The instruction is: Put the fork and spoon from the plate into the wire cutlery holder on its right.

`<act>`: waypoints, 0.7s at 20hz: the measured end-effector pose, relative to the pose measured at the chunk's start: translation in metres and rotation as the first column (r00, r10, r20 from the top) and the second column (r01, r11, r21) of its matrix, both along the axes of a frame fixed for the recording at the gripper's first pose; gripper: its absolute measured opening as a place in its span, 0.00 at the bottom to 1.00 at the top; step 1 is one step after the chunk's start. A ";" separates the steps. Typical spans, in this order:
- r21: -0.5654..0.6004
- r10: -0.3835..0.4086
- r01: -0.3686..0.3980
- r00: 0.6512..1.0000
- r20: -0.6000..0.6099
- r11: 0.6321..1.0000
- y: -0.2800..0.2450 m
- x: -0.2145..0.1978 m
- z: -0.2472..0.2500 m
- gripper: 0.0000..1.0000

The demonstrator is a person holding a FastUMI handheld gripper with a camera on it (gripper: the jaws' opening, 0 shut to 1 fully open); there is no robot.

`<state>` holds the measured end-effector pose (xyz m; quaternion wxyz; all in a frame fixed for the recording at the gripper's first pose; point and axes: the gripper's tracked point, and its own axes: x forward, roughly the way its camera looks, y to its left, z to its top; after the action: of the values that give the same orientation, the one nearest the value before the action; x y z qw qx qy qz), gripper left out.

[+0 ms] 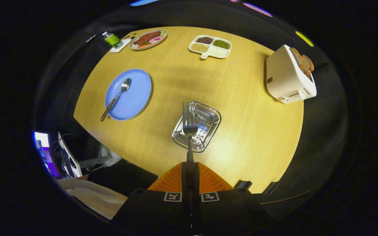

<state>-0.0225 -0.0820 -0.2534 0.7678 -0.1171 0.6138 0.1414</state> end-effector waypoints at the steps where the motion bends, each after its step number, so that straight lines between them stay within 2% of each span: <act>1: -0.005 0.015 -0.015 1.000 -0.020 1.000 -0.002 0.001 -0.002 0.06; 4: -0.051 0.067 -0.071 0.994 -0.084 0.996 -0.012 0.004 -0.014 0.06; 9: -0.097 0.100 -0.118 0.979 -0.179 0.988 -0.016 0.008 -0.030 0.07; 14: -0.106 0.102 -0.131 0.965 -0.241 0.986 -0.018 0.013 -0.039 0.07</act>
<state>-0.0090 -0.0996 -0.2921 0.6715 -0.1816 0.6999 0.1620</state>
